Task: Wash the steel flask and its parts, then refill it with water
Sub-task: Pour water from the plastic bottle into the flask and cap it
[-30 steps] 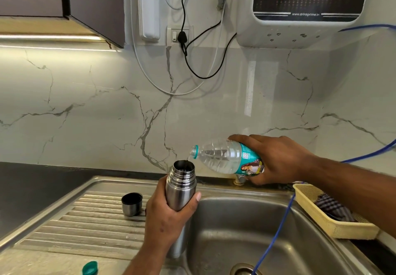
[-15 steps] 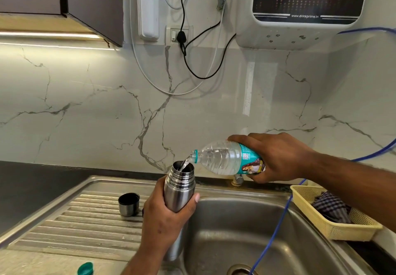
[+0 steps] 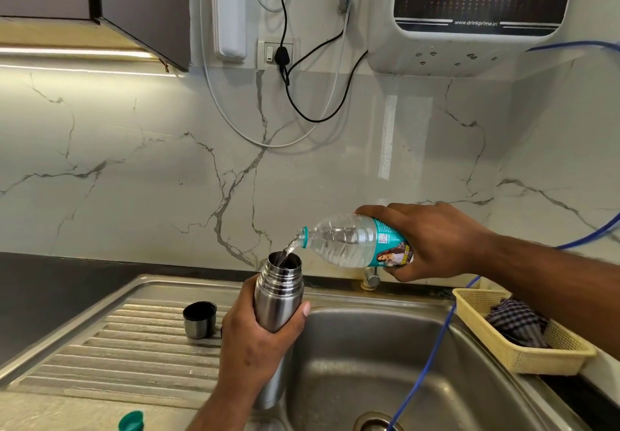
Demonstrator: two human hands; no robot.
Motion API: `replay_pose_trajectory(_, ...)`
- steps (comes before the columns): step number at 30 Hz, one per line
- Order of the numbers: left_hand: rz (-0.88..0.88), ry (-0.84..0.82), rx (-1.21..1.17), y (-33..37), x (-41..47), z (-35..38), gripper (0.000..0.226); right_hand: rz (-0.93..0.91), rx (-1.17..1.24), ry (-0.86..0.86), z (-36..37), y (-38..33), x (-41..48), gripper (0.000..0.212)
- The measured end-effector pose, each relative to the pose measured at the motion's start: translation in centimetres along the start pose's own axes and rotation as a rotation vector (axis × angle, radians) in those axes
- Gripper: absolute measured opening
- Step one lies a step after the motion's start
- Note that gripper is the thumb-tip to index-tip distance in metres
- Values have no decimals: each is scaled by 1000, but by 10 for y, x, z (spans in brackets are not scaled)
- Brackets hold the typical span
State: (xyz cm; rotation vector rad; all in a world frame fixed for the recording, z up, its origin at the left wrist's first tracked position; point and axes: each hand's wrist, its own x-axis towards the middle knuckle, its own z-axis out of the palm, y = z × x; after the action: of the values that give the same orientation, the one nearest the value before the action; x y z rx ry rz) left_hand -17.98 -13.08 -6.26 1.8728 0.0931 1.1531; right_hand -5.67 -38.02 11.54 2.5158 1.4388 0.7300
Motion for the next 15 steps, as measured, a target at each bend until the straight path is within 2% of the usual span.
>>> replay_pose_trajectory(15,1,7,9,-2,-1,0,67,-27,-1,27,-2,2,-2,97)
